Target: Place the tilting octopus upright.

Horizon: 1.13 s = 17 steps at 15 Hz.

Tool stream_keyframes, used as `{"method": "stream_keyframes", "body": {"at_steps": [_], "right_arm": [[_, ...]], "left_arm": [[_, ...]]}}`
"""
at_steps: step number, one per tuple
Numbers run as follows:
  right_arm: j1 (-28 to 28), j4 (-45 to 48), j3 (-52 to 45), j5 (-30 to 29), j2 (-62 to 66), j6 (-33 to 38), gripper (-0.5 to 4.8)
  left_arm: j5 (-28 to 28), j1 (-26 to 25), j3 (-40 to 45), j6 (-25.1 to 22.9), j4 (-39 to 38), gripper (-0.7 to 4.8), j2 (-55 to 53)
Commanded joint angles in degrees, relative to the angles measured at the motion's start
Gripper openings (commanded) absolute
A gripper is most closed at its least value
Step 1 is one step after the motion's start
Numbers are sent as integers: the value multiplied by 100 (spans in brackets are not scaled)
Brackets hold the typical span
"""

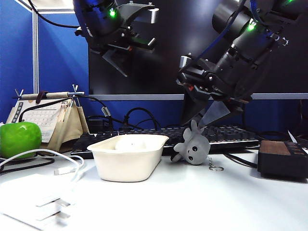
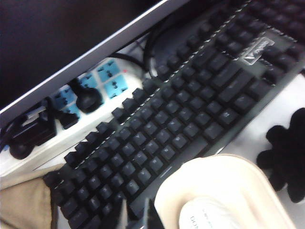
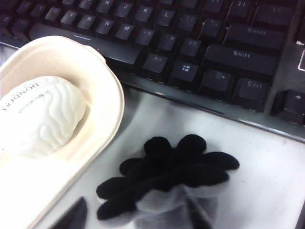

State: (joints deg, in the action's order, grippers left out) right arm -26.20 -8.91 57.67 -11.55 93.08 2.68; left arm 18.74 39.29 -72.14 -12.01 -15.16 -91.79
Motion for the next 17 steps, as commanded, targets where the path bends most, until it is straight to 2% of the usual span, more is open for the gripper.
{"method": "stream_keyframes", "body": {"at_steps": [1, 2, 3, 4, 6, 12, 17], "right_arm": [[-2, 52, 39, 7, 66, -17, 198], [0, 39, 39, 7, 146, -17, 183], [0, -9, 39, 7, 262, -17, 89], [0, -48, 39, 4, 356, -17, 38], [0, -31, 39, 7, 481, -20, -2], [0, -260, 44, 98, 367, -177, -2], [0, -962, 44, 160, -472, -295, -2]], "left_arm": [[48, 15, -26, -2, 50, 62, 28], [48, 15, -24, 0, 46, 62, 28], [48, 15, -24, 0, 22, 62, 28], [48, 15, -26, 0, -24, 62, 28], [48, 15, -24, 0, -120, 62, 28], [50, 15, -26, -2, -240, 62, 28], [50, 17, -26, 0, -240, 62, 28]]}}
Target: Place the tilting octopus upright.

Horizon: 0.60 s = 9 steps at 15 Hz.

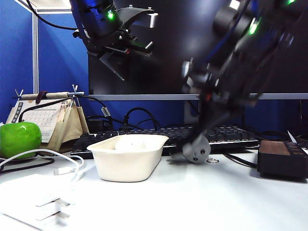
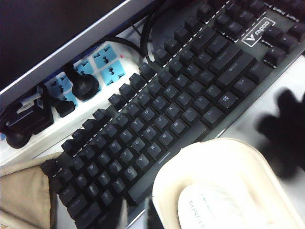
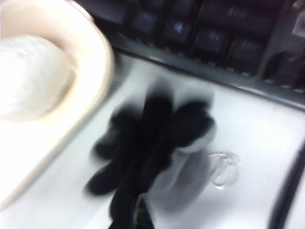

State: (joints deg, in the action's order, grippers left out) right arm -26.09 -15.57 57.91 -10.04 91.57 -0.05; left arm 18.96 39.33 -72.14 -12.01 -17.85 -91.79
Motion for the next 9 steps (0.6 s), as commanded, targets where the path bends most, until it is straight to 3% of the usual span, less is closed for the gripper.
{"method": "stream_keyframes", "body": {"at_steps": [1, 3, 9], "right_arm": [[-11, -542, 20, 15, -481, -22, -2], [-11, -1038, 20, 280, -765, -24, -2], [-11, -2549, 20, 310, -1714, 48, -2]], "left_arm": [[28, 11, -26, 0, 26, 62, 28], [26, 11, -26, 2, -4, 61, 28], [-50, 13, -24, 48, -50, 61, 28]]}}
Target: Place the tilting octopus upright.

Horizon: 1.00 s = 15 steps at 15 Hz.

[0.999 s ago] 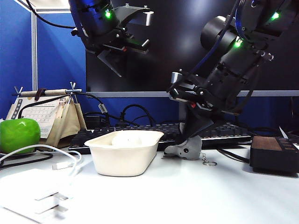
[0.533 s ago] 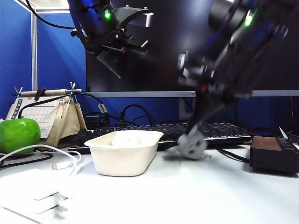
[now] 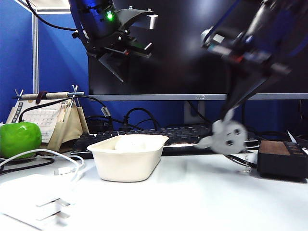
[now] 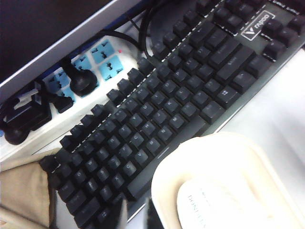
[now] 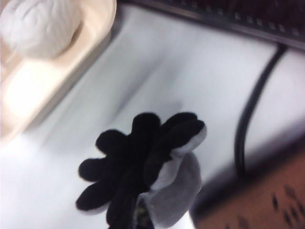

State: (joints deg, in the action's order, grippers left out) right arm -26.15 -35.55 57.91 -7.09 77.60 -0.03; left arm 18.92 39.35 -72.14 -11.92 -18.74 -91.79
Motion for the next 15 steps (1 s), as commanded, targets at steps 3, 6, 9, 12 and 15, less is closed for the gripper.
{"method": "stream_keyframes", "body": {"at_steps": [3, 6, 9, 12, 15], "right_arm": [[-4, -1698, 17, 15, -870, 155, -2], [-4, -1996, 20, -17, -1143, 184, -2], [-4, -1998, 20, -232, -1187, 219, -2], [-4, -1996, 20, -225, -1187, 299, -2], [-4, -2400, 20, -199, -1185, 466, -2]], "left_arm": [[-492, 11, -26, 212, 44, 61, 28], [-1368, 11, -24, 251, 37, 61, 28], [-2590, 15, -24, 254, 7, 57, 20], [-2562, 39, -22, 391, -136, 57, 13], [-2583, 39, -22, 402, -378, 57, 13]]}}
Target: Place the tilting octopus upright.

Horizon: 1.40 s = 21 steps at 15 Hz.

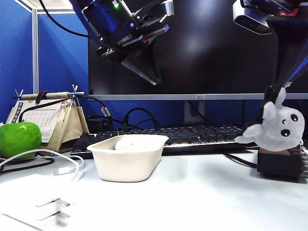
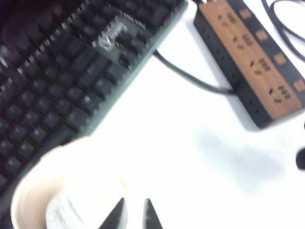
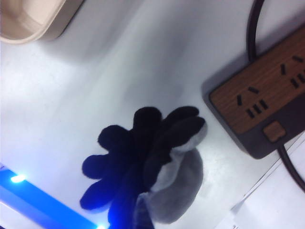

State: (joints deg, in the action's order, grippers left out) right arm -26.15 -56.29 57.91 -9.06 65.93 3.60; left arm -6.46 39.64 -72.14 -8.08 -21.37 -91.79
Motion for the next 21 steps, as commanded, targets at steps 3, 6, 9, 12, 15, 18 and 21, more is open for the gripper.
{"method": "stream_keyframes", "body": {"at_steps": [3, 6, 9, 12, 15, 18, 21], "right_arm": [[-4, -1156, 20, 2, -20, 120, -2], [-7, -1941, 20, -2, -33, 118, -2], [-7, -2284, 20, -2, -35, 118, -2], [-7, -2041, 20, -2, 101, 149, -2], [-7, -1731, 20, -4, 566, 155, -2], [-7, -1523, 20, -7, 990, 155, -2], [-7, -1318, 20, -9, 1325, 153, -2]], "left_arm": [[-46, 11, -22, 20, -184, 57, 13], [-46, 11, -22, 20, -262, 57, 13], [-46, 11, -22, 17, -299, 57, 13], [-46, 13, -22, 17, -299, 57, 13], [-48, 15, -22, 17, -302, 57, 13], [-46, 15, -22, 17, -321, 57, 13], [-46, 15, -22, 20, -330, 57, 13]]}}
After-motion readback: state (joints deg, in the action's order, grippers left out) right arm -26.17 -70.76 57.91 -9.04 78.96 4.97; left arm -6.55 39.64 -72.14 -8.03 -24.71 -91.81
